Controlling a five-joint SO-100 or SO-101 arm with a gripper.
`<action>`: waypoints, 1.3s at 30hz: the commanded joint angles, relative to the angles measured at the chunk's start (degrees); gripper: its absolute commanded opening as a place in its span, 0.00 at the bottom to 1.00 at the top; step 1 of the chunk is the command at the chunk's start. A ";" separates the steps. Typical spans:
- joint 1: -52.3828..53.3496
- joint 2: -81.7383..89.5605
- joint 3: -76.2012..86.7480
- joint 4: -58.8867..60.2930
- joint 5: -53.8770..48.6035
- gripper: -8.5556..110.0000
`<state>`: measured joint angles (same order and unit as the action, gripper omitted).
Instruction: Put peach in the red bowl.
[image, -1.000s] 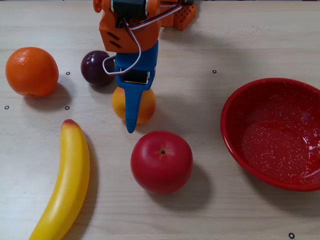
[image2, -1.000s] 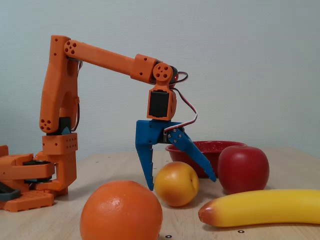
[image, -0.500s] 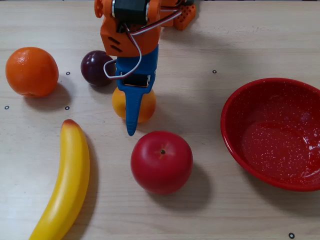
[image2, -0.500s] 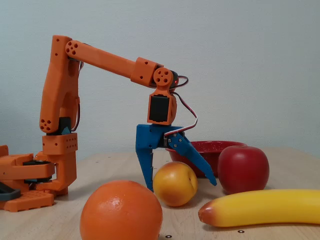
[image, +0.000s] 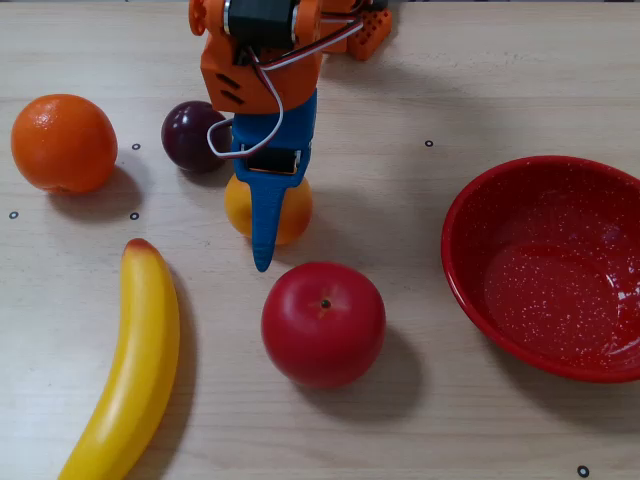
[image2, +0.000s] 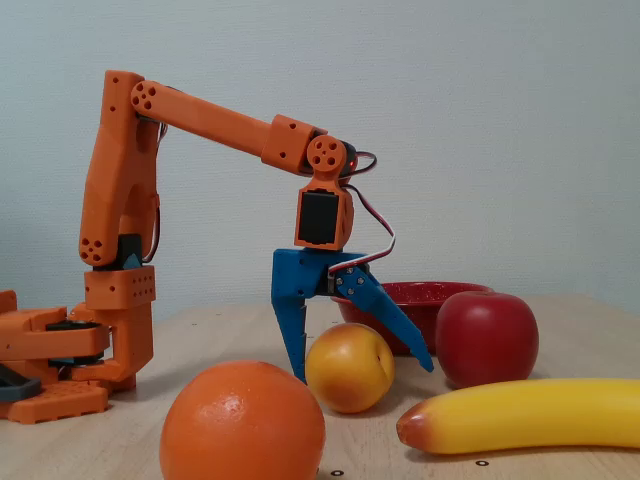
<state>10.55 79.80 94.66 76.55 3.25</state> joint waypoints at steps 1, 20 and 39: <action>-1.32 1.14 -1.32 -1.76 -0.88 0.48; 0.18 0.88 -1.58 -3.25 -2.29 0.45; 0.88 0.88 -1.23 -4.31 -3.43 0.41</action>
<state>10.63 79.80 95.45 73.21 1.85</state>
